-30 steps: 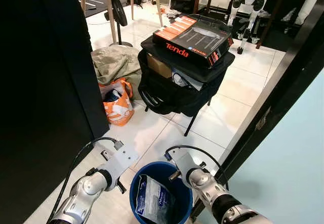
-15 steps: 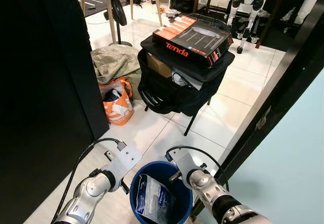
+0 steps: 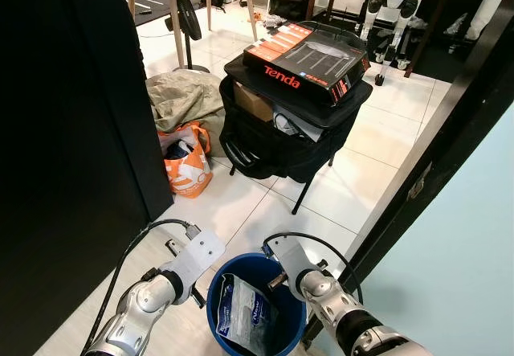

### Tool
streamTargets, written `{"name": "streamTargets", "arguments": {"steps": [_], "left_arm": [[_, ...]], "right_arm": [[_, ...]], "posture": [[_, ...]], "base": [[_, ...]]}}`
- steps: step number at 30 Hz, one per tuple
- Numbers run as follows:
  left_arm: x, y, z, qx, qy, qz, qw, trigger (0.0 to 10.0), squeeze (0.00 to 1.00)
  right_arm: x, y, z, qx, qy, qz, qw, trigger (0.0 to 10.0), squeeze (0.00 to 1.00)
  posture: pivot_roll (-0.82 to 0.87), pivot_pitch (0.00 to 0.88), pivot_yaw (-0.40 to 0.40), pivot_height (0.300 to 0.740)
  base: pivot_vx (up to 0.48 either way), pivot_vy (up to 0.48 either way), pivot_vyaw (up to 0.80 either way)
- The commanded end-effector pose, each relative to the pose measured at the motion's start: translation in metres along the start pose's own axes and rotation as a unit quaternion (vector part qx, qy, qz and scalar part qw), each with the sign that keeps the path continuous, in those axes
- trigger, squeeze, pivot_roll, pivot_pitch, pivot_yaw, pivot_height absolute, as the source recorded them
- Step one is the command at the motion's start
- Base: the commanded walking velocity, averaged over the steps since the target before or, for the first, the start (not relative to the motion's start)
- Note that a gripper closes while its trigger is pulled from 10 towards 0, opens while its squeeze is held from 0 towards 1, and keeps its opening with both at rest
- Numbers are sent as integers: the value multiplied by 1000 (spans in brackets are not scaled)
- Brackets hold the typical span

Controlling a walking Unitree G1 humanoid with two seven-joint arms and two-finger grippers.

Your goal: Clean up the room

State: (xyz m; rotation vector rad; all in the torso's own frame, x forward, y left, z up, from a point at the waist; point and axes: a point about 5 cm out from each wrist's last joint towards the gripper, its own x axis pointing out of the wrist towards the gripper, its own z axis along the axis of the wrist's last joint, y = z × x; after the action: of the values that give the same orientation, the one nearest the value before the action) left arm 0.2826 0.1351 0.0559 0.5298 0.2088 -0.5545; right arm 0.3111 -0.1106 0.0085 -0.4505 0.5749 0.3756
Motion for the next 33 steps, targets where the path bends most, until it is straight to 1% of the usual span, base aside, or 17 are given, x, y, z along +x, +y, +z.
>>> {"name": "streamTargets", "arguments": {"steps": [1,14,30,31,33], "left_arm": [[-1,-2,-4,10,6,-7,1000,10000,0],[-1,-2,-4,9,6,-6,1000,10000,0],[0,-2,-3,13,4,-10,1000,10000,0],[-1,-1,-4,17,4,-14,1000,10000,0],[-1,-1,-4,17,4,-14,1000,10000,0]], "right_arm": [[0,2,-3,4,7,6,1000,10000,0],[0,2,-2,2,6,7,1000,10000,0],[0,0,0,0,6,6,1000,10000,0],[1,1,1,-6,9,18,1000,10000,0],[1,1,1,-6,9,18,1000,10000,0]], "posture": [[89,130,-44,672],[89,135,-44,640],[83,145,-43,640],[80,151,-46,640],[80,151,-46,640]], "base": [[0,0,0],[0,0,0],[0,0,0],[0,0,0],[0,0,0]]}}
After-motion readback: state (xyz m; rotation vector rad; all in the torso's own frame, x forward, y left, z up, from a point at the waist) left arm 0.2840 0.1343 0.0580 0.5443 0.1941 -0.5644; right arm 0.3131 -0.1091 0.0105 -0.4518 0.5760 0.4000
